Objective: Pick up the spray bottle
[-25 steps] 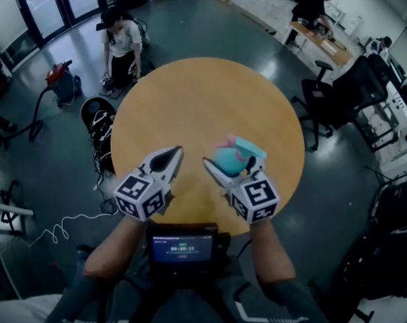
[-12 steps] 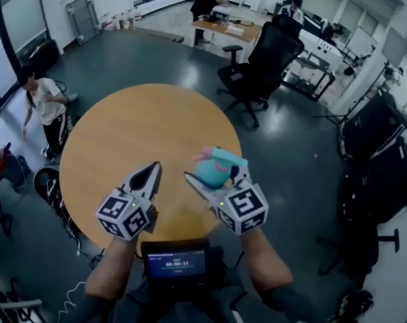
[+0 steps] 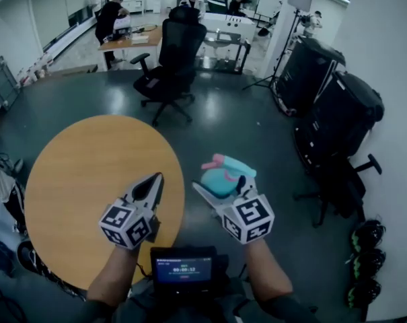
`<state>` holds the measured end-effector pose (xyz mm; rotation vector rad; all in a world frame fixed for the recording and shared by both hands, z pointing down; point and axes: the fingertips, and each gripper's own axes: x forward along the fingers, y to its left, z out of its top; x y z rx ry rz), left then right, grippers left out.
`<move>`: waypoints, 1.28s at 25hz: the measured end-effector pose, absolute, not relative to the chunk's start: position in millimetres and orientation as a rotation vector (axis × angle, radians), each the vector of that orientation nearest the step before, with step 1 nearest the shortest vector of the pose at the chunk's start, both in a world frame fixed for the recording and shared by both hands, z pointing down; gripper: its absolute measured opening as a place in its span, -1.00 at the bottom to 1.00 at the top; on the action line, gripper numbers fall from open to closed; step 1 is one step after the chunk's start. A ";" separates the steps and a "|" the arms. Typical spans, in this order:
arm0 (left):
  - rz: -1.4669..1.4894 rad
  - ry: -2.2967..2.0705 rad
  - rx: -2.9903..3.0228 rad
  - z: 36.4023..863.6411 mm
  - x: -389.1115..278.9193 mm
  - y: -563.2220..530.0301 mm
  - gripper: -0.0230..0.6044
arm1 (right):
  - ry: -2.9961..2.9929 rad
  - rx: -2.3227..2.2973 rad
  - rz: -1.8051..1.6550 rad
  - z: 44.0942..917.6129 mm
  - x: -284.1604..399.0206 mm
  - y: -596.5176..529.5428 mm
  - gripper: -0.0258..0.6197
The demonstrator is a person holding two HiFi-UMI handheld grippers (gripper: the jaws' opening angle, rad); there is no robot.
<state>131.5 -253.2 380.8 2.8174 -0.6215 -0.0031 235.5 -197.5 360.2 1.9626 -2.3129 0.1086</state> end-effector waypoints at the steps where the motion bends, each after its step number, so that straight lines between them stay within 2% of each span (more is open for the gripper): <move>1: 0.008 -0.577 2.830 382.3 142.4 -248.3 -0.94 | -2.288 2.003 0.113 360.8 244.8 -189.8 0.45; 12: 0.085 -0.318 2.915 375.8 204.0 -234.3 -0.94 | -2.056 2.244 0.124 357.1 301.2 -157.6 0.45; 32: 0.147 -0.274 2.930 385.5 212.5 -223.3 -0.94 | -1.979 2.307 0.189 368.7 316.2 -147.8 0.44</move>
